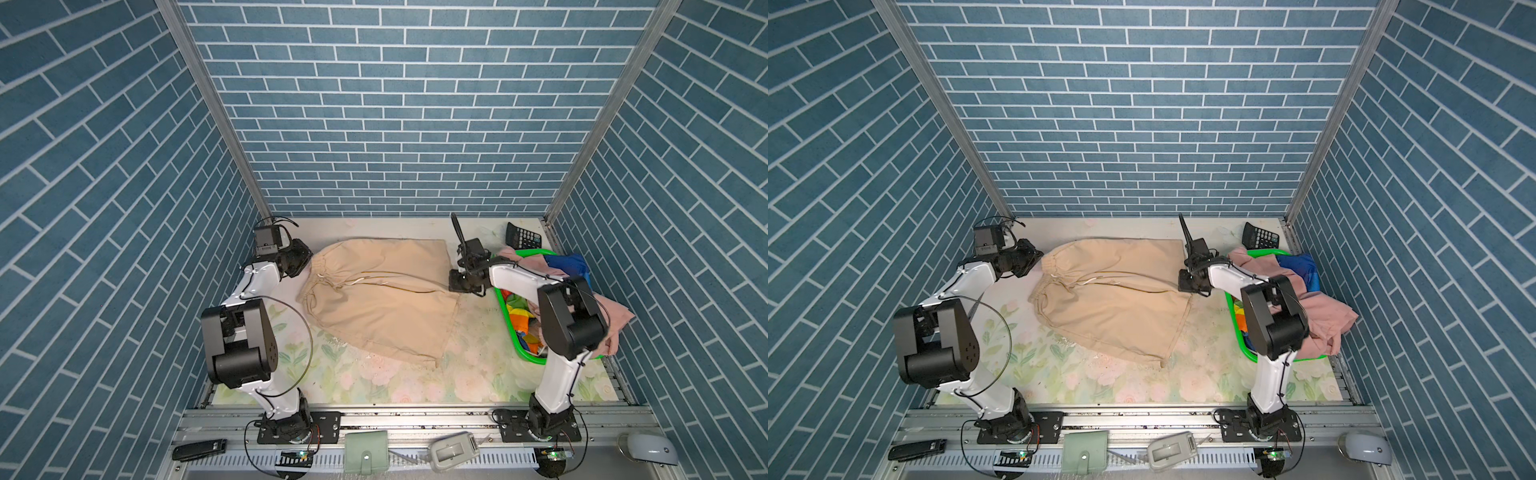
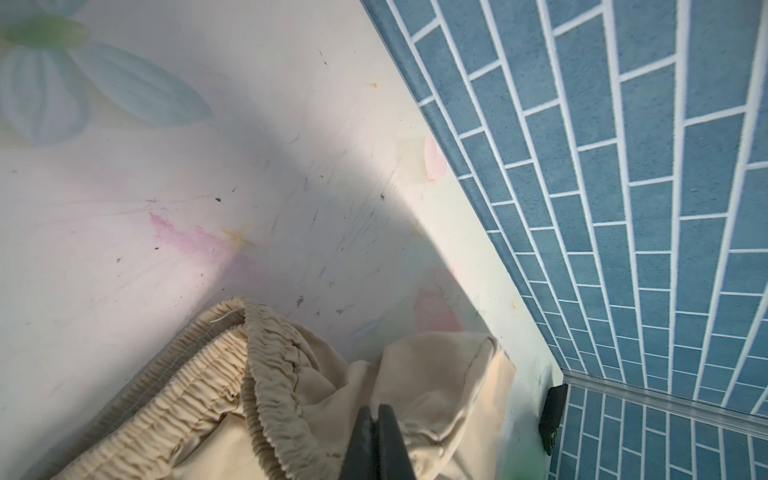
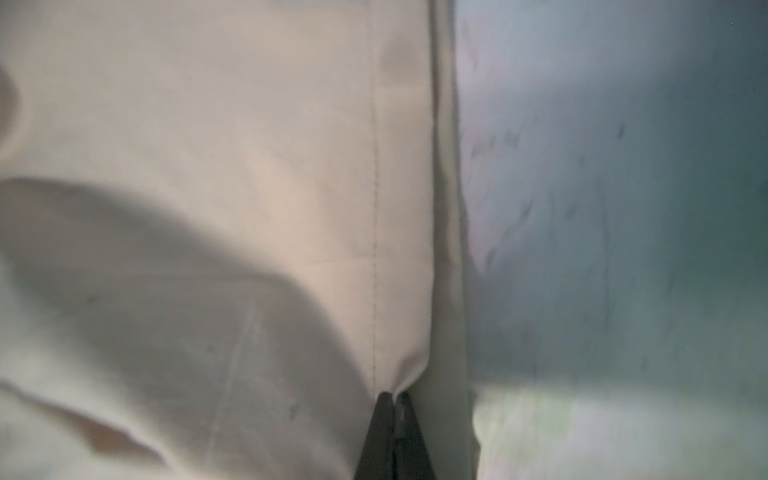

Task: Fold and stack the shorts

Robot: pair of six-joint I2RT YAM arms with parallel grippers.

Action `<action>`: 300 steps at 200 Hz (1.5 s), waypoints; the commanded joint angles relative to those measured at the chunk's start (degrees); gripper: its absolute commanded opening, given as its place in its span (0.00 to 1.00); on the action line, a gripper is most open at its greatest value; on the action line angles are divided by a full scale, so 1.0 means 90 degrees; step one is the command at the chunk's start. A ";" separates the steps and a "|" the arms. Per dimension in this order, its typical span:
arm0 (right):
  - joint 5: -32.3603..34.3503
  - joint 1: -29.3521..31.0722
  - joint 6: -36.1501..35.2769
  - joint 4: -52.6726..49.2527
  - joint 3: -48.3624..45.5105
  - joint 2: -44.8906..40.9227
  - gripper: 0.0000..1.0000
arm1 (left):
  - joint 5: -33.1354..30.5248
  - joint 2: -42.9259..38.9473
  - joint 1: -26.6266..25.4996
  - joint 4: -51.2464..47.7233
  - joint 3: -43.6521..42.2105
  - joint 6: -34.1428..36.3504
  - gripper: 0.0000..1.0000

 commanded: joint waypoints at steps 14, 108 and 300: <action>0.0123 0.0520 0.0223 -0.0160 -0.0679 -0.0780 0.11 | -0.0070 -0.0369 0.0127 0.0134 -0.0298 -0.0049 0.00; 0.0301 -0.0623 -0.0928 -0.1003 0.3253 0.1653 0.74 | -0.0041 -0.0447 0.0124 -0.0632 -0.0073 0.0570 0.00; -0.0064 -0.0741 -0.0948 -0.1410 0.6877 0.5008 0.37 | 0.0152 -0.0126 -0.0007 -0.0843 0.0119 0.0728 0.00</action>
